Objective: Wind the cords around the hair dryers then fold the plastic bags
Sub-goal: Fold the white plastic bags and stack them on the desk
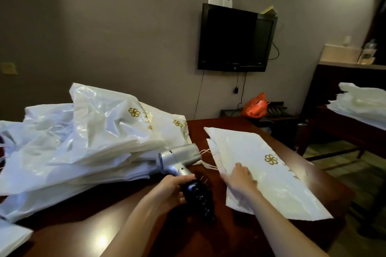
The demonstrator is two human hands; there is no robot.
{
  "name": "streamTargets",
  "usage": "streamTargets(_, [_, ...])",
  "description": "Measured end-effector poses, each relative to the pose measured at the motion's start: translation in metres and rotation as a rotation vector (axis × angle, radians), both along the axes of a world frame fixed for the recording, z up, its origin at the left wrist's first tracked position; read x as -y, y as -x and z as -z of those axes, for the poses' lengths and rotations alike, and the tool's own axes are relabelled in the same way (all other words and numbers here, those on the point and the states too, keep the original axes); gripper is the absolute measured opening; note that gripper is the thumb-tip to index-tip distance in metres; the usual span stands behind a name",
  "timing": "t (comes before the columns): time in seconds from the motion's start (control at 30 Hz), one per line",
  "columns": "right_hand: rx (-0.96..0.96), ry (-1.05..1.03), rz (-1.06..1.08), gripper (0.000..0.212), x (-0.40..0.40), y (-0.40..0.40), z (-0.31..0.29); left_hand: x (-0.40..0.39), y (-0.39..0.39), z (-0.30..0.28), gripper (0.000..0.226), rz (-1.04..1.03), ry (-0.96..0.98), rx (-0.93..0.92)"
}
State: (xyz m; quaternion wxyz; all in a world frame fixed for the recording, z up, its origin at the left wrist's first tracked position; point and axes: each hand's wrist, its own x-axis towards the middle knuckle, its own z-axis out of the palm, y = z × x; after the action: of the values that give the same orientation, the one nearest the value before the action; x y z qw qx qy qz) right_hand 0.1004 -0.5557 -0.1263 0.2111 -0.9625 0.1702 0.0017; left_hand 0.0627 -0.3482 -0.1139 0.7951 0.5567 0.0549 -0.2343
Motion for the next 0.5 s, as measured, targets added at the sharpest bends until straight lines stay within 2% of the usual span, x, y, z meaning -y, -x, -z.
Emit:
streamTargets(0.07, [0.073, 0.204, -0.043, 0.056, 0.01, 0.002, 0.02, 0.002, -0.008, 0.005, 0.017, -0.002, -0.001, 0.047])
streamTargets(0.13, [0.145, 0.219, -0.138, 0.052, 0.021, 0.003, 0.024, 0.003, -0.016, 0.006, 0.033, -0.013, -0.003, 0.086])
streamTargets(0.2, [0.148, 0.103, -0.244, 0.054, 0.038, 0.005, 0.025, 0.007, -0.022, 0.006, 0.035, -0.047, -0.014, 0.103])
streamTargets(0.27, [0.148, -0.087, -0.321, 0.051, 0.059, 0.01, 0.023, 0.012, -0.025, 0.005, 0.028, -0.062, -0.014, 0.119])
streamTargets(0.4, [0.067, -0.496, -0.386, 0.031, 0.092, 0.021, 0.008, 0.02, -0.022, 0.001, 0.02, -0.068, 0.0, 0.155])
streamTargets(0.43, [0.027, -0.511, -0.398, 0.03, 0.096, 0.022, 0.001, 0.021, -0.02, 0.0, 0.021, -0.063, 0.011, 0.161])
streamTargets(0.5, [-0.018, -0.342, -0.418, 0.035, 0.097, 0.016, -0.014, 0.022, -0.018, -0.003, 0.04, -0.062, 0.018, 0.173])
